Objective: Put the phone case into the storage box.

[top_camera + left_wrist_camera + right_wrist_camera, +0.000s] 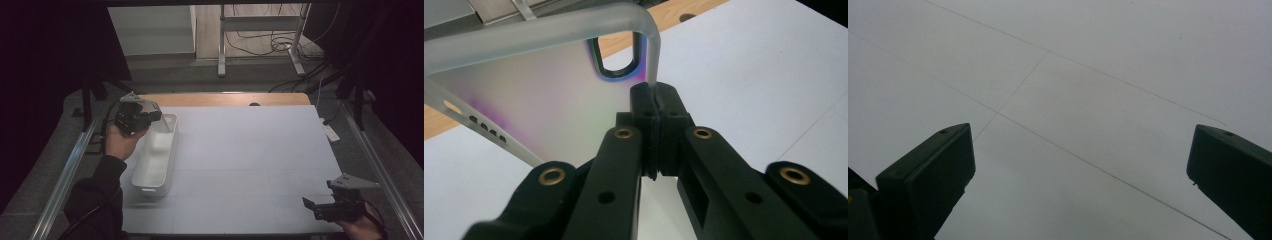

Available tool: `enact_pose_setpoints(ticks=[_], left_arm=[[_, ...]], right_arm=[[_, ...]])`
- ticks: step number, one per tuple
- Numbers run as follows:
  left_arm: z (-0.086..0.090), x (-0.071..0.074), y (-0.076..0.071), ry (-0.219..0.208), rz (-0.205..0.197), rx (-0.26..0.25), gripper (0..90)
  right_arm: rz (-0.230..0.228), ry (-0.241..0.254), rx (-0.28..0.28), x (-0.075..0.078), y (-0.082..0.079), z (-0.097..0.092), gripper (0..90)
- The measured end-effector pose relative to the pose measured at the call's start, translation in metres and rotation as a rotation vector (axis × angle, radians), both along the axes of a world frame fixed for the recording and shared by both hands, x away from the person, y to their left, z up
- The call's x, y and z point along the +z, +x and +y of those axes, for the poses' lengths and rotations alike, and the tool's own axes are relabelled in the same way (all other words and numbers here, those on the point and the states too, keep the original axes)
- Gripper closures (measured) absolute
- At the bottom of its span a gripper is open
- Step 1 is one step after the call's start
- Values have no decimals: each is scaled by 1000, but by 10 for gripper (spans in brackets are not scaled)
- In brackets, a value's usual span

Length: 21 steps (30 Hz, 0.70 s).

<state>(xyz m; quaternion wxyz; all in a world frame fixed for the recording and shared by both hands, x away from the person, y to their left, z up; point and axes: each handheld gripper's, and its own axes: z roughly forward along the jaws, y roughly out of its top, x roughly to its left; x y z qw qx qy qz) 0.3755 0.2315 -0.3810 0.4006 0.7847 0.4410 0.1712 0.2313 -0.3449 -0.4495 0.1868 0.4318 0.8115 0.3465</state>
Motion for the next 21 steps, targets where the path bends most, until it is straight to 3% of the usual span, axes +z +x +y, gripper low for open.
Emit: enact_pose_setpoints(ticks=[21], left_arm=[[-10,-14,24,24,48,33,886]], right_arm=[[9,-5,3,0,0,0,0]])
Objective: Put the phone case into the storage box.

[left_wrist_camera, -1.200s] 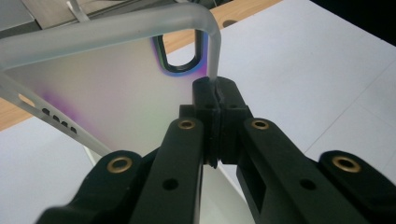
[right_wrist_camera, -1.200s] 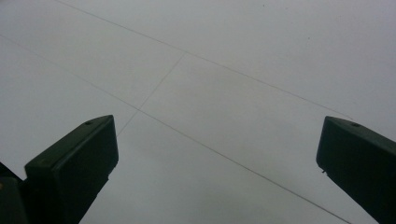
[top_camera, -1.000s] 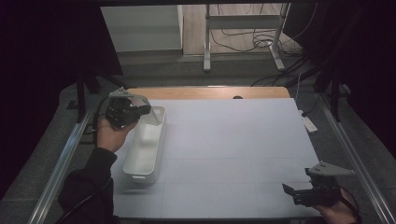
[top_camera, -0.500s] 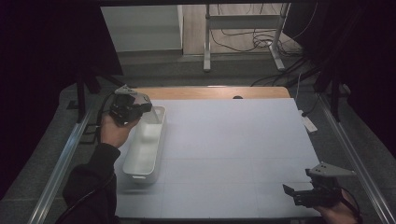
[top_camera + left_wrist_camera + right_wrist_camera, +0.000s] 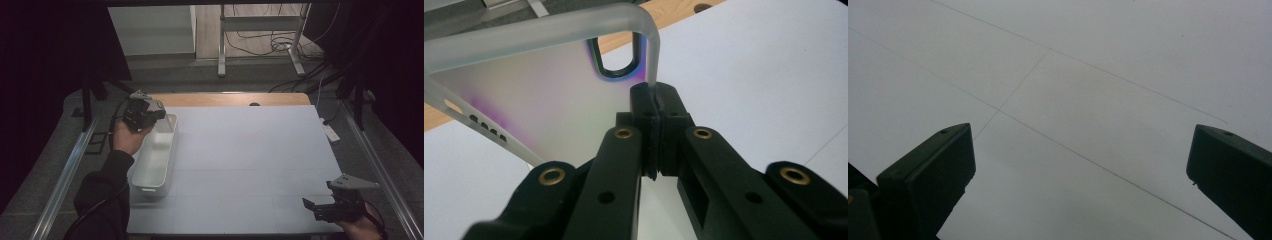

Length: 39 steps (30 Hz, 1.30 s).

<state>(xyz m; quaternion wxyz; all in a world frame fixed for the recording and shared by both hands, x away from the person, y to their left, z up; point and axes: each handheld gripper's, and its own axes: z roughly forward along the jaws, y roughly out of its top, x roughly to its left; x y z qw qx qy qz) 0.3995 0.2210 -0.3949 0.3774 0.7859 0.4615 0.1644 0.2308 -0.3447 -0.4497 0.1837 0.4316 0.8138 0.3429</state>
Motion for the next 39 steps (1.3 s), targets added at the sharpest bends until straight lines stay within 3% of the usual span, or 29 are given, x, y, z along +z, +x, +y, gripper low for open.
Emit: enact_pose_setpoints(ticks=[17,39], left_arm=[[-5,-19,16,7,49,36,885],[-11,-43,26,19,87,63,885]], right_arm=[[5,-1,3,-1,0,0,0],[12,-6,6,-1,1,0,0]])
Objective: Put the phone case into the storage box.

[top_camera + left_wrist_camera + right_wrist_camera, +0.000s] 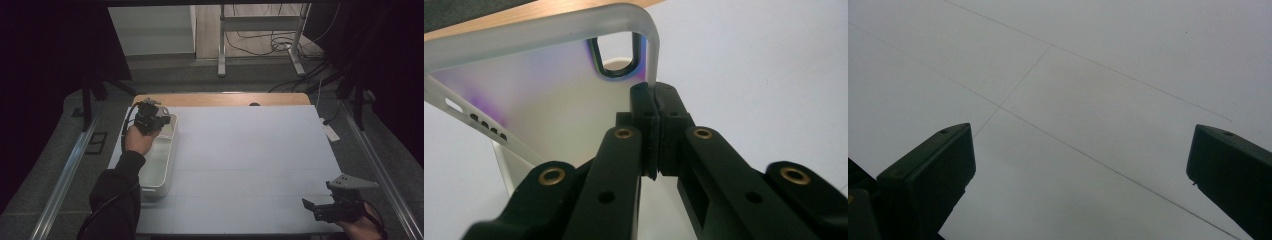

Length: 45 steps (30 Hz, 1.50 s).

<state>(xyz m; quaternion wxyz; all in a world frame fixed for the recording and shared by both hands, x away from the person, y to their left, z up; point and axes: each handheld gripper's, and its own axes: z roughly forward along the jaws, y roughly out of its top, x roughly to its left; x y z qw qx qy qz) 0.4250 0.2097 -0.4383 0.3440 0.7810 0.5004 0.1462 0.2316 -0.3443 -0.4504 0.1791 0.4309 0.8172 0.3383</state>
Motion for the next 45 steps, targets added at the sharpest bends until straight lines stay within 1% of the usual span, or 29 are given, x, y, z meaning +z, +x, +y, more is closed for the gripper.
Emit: enact_pose_setpoints(ticks=[9,12,15,24,30,36,39,45], left_arm=[[-2,-8,5,14,12,15,885],[-2,-9,6,9,10,17,885],[-4,-10,7,13,11,13,884],[-8,-12,13,14,5,13,883],[-10,-15,17,10,-6,11,878],[-11,-16,19,8,-11,22,862],[-10,-15,19,4,-15,22,818],[-10,-14,18,-3,-20,23,806]], right_arm=[[1,1,-3,0,0,0,0],[1,1,-3,0,0,0,0],[1,0,-2,0,0,0,0],[1,-1,3,0,0,0,0],[0,-1,5,0,0,0,0],[1,-1,5,0,0,0,0],[1,-1,5,0,0,0,0],[1,-2,5,0,0,0,0]])
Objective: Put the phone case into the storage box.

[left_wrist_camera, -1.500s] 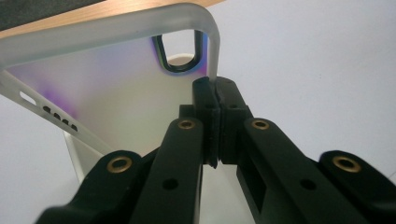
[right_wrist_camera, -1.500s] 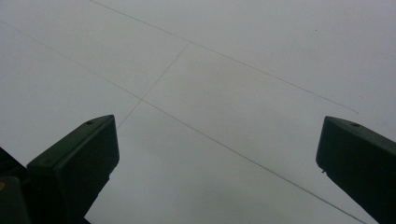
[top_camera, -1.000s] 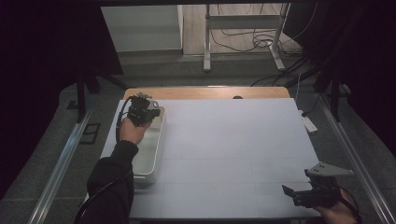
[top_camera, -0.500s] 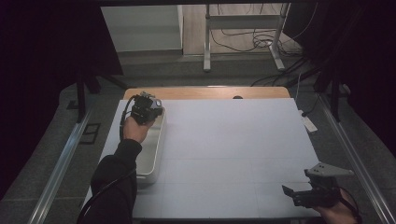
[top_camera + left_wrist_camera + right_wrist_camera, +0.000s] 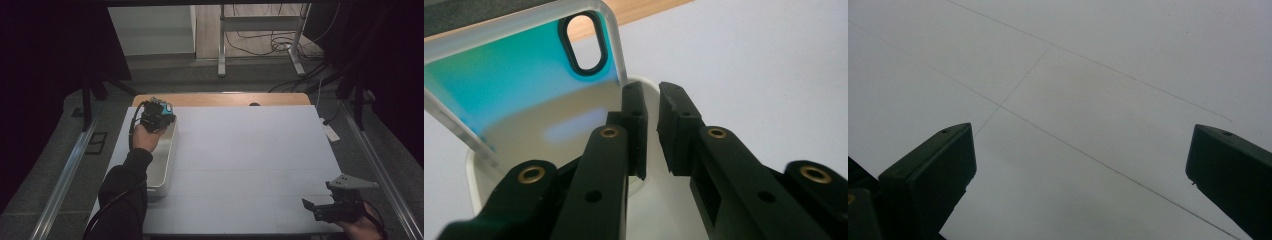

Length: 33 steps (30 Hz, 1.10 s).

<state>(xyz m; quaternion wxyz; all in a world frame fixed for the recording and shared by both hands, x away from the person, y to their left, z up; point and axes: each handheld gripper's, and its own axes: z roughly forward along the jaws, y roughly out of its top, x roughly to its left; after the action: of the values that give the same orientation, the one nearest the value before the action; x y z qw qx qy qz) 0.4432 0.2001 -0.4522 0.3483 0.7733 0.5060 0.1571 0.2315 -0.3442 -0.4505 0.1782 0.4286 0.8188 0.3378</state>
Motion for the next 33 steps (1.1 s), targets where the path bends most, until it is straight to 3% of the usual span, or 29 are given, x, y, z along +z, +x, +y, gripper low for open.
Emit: enact_pose_setpoints(ticks=[12,33], left_arm=[[0,4,-2,-15,-6,-12,744],[3,11,-12,-86,-16,-25,641]], right_arm=[[0,-1,0,0,0,0,0],[2,-6,1,0,-1,1,0]])
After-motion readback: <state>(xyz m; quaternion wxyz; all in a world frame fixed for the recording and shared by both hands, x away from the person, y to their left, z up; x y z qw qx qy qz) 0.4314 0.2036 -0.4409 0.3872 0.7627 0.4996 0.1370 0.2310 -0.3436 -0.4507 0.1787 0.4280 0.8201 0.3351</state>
